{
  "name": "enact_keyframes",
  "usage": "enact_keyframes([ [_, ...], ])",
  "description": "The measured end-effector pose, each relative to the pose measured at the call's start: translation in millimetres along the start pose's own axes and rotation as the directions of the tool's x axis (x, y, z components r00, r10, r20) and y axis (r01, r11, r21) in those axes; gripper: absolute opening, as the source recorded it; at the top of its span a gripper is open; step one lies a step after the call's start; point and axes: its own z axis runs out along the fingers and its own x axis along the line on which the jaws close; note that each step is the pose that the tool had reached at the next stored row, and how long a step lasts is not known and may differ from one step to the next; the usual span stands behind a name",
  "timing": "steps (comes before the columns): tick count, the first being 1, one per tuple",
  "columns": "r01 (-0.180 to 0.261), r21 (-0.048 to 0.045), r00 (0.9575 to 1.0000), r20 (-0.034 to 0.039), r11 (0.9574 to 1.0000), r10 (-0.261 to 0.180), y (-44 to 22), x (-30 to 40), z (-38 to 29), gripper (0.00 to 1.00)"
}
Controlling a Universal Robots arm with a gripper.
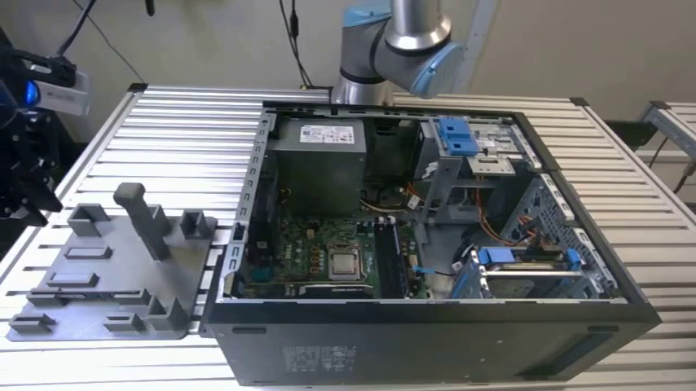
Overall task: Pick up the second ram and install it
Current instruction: 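Pick up the second ram and move it above second insertion slot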
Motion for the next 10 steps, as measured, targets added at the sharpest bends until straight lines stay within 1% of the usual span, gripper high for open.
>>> enact_keyframes([
  [10,0.0,0.0,1.0,-0.0002,1.0,0.0,-0.5,1.2,14.2,0.3],
])
